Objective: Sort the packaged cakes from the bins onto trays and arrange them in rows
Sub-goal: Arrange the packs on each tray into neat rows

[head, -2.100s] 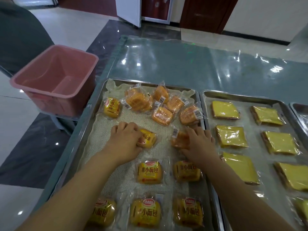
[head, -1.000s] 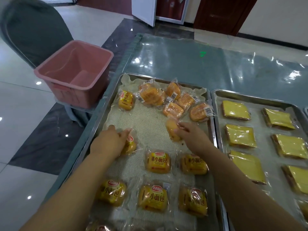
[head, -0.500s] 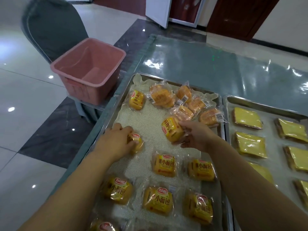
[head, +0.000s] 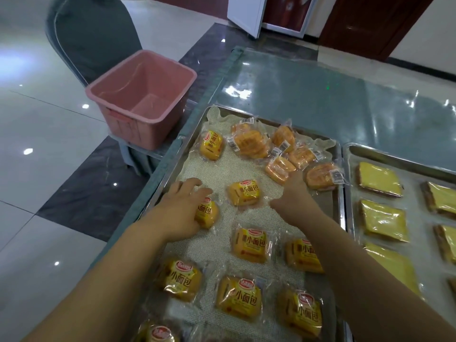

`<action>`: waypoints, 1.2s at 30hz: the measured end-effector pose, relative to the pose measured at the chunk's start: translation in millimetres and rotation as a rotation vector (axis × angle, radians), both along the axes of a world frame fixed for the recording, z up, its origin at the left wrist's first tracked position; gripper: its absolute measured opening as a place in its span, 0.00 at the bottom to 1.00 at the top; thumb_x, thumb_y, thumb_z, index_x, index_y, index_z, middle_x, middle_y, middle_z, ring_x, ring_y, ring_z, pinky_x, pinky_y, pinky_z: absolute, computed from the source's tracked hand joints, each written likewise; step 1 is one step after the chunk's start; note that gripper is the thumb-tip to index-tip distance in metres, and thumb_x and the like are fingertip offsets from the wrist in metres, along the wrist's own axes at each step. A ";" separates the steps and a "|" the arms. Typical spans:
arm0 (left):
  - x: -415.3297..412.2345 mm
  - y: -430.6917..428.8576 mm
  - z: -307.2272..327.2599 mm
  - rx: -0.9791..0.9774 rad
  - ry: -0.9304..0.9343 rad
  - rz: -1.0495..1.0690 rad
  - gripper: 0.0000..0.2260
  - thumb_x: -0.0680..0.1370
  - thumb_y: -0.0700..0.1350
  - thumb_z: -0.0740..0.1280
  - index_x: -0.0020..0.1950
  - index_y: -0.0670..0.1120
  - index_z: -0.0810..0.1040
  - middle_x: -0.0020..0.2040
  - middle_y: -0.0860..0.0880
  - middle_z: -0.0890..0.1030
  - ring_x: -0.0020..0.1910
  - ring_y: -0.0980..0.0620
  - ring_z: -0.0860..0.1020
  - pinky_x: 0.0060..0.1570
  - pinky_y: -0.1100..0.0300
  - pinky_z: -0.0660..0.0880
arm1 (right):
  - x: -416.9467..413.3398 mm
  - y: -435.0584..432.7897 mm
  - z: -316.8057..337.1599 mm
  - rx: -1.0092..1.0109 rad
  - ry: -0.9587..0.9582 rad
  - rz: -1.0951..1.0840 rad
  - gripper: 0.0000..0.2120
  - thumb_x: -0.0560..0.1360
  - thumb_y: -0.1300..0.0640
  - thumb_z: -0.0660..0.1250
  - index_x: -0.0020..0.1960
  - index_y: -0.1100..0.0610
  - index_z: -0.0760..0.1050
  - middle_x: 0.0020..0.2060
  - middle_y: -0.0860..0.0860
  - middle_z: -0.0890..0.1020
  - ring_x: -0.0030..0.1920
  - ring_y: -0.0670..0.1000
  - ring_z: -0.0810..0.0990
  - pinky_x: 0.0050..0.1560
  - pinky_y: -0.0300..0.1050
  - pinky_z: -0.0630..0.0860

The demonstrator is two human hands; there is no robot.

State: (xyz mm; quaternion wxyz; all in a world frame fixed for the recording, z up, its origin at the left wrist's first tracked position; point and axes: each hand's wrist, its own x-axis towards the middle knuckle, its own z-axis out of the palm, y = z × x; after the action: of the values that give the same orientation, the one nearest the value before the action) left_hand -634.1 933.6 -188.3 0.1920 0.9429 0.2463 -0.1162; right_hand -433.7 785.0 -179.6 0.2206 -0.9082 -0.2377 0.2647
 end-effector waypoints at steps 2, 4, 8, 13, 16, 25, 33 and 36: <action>3.0 2.1 -2.6 -0.031 0.032 -0.078 0.38 0.71 0.47 0.70 0.76 0.56 0.55 0.75 0.53 0.54 0.73 0.47 0.52 0.72 0.49 0.56 | 0.8 0.9 6.1 -0.072 -0.257 0.234 0.38 0.70 0.61 0.71 0.74 0.54 0.54 0.71 0.59 0.62 0.70 0.61 0.63 0.68 0.57 0.65; 6.0 4.7 -4.0 -0.042 0.058 -0.116 0.37 0.71 0.47 0.71 0.76 0.56 0.55 0.74 0.54 0.57 0.73 0.49 0.52 0.73 0.49 0.55 | 2.6 7.3 9.1 -0.098 -0.360 0.464 0.39 0.71 0.59 0.70 0.76 0.51 0.54 0.75 0.53 0.58 0.74 0.59 0.55 0.71 0.57 0.58; 10.1 7.1 3.2 0.010 0.042 -0.129 0.33 0.72 0.51 0.71 0.74 0.53 0.59 0.70 0.52 0.66 0.69 0.50 0.61 0.69 0.55 0.60 | 1.4 22.9 -4.2 -0.162 -0.222 0.663 0.35 0.74 0.56 0.68 0.76 0.48 0.55 0.75 0.48 0.58 0.75 0.57 0.54 0.74 0.61 0.55; -4.2 8.0 13.4 -0.008 0.017 -0.134 0.32 0.71 0.56 0.71 0.72 0.54 0.64 0.67 0.53 0.69 0.67 0.52 0.63 0.67 0.57 0.63 | 1.5 31.6 -1.4 -0.097 -0.233 0.572 0.27 0.72 0.54 0.70 0.69 0.50 0.68 0.62 0.50 0.73 0.61 0.52 0.70 0.60 0.46 0.66; -16.8 5.7 10.0 -0.052 0.021 -0.143 0.30 0.71 0.51 0.72 0.71 0.54 0.65 0.67 0.54 0.67 0.67 0.53 0.63 0.67 0.57 0.64 | -0.7 32.8 0.8 -0.040 -0.216 0.513 0.26 0.71 0.52 0.71 0.68 0.52 0.69 0.59 0.51 0.74 0.56 0.50 0.72 0.53 0.43 0.67; -29.2 -0.4 -0.3 -0.090 -0.036 -0.139 0.30 0.72 0.50 0.71 0.72 0.55 0.63 0.68 0.55 0.64 0.67 0.56 0.63 0.66 0.61 0.65 | -31.7 57.9 -3.8 0.169 -0.209 0.435 0.29 0.69 0.49 0.74 0.67 0.52 0.71 0.60 0.51 0.73 0.58 0.51 0.72 0.55 0.43 0.68; -36.6 7.8 2.3 -0.112 -0.190 -0.026 0.18 0.75 0.60 0.62 0.62 0.56 0.75 0.58 0.57 0.75 0.57 0.59 0.72 0.57 0.57 0.73 | -41.3 72.0 -10.1 0.118 -0.102 0.532 0.25 0.73 0.48 0.70 0.69 0.52 0.70 0.60 0.51 0.72 0.58 0.51 0.73 0.58 0.45 0.70; -30.1 11.9 2.7 -0.075 -0.188 -0.045 0.26 0.72 0.66 0.54 0.59 0.52 0.77 0.55 0.55 0.78 0.54 0.56 0.75 0.54 0.55 0.75 | -28.2 61.0 -4.0 0.147 -0.140 0.509 0.21 0.75 0.49 0.68 0.67 0.52 0.72 0.61 0.50 0.74 0.56 0.50 0.75 0.58 0.48 0.72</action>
State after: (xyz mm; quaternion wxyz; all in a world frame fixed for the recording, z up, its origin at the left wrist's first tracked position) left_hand -664.2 945.5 -185.6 0.2467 0.9471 0.2014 -0.0408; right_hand -461.9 846.0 -183.6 0.1952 -0.8169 -0.4916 0.2301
